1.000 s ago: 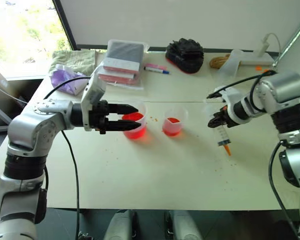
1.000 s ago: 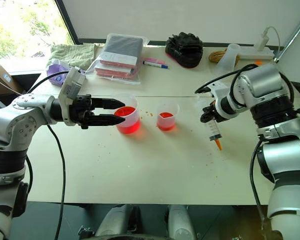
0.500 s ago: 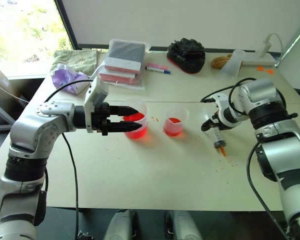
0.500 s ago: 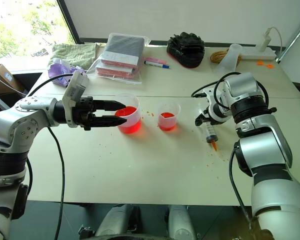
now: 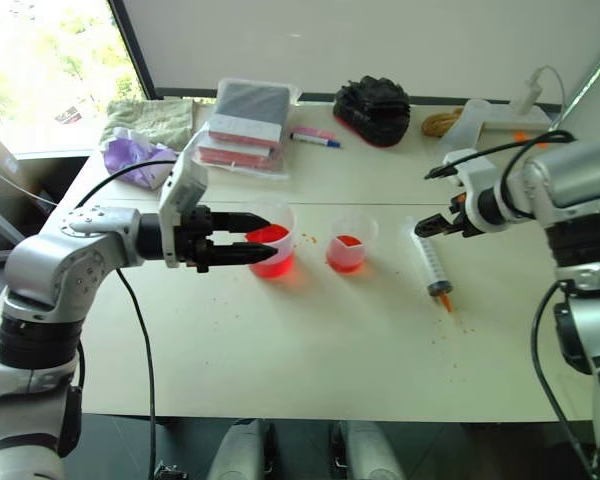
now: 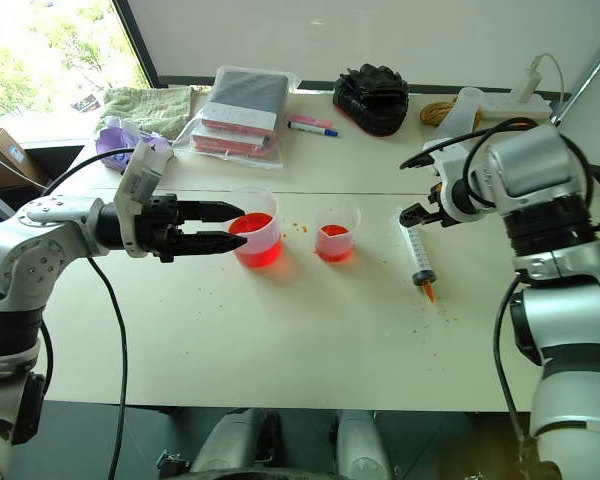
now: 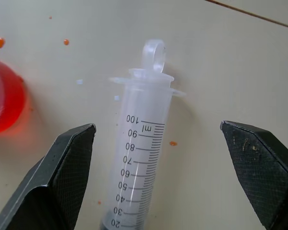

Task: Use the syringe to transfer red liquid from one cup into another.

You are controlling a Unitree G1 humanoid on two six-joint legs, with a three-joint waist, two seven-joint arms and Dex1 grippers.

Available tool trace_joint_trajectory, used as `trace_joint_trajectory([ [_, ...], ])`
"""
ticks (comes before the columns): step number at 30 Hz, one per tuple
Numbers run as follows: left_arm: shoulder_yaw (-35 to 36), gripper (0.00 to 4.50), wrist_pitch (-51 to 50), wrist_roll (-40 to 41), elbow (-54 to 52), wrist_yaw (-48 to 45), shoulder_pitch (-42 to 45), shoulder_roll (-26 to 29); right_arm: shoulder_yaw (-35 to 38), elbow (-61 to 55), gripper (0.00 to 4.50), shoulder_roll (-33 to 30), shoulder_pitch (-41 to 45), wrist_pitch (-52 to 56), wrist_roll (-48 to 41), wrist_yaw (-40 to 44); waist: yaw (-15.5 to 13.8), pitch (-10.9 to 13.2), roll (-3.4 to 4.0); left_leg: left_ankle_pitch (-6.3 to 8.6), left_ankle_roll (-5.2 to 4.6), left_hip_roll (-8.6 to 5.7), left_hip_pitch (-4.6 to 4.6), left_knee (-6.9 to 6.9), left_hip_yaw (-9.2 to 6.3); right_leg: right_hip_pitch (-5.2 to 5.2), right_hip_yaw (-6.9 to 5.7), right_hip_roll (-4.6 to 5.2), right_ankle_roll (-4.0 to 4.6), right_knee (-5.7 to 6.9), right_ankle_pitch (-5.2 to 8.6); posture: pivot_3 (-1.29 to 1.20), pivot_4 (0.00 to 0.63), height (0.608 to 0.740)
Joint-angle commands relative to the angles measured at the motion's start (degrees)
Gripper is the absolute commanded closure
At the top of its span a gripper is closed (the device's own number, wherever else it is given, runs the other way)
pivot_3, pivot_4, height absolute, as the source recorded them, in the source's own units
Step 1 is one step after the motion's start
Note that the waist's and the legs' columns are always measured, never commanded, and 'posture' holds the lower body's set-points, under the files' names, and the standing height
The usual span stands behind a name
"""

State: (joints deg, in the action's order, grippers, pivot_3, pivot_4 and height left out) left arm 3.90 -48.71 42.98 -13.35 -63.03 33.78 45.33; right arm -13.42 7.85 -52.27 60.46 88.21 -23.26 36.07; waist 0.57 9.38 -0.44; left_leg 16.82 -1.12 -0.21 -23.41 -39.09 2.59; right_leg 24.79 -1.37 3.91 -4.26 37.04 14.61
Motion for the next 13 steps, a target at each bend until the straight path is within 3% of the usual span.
trace_joint_trajectory([
  [1,2.74,1.51,0.52,0.67,-1.30,0.26,0.02,1.72,8.52,-15.78,0.14,-3.96,-3.77,-1.07,-6.00,4.65,0.08,0.00,0.00,0.00,0.00,0.00,0.00,0.00,0.00,-0.01,0.00,0.00,0.00,-0.01,0.00,0.00,0.150,0.740],
  [9,4.21,1.51,0.66,0.90,0.27,0.02,0.59,3.28,25.01,-39.31,0.14,-4.71,-18.91,-5.72,-17.54,10.86,0.04,0.00,-0.01,0.00,-0.01,0.02,0.05,-0.01,-0.02,-0.07,0.00,0.00,0.00,0.00,0.00,0.00,0.150,0.740],
  [13,4.60,1.51,0.79,1.02,0.43,0.04,0.23,3.46,27.44,-43.32,0.14,-5.42,-23.19,-6.94,-20.53,11.47,0.04,-0.01,-0.04,0.01,-0.01,0.02,0.07,-0.03,-0.03,-0.11,0.00,0.01,0.00,-0.02,0.00,0.00,0.150,0.740],
])
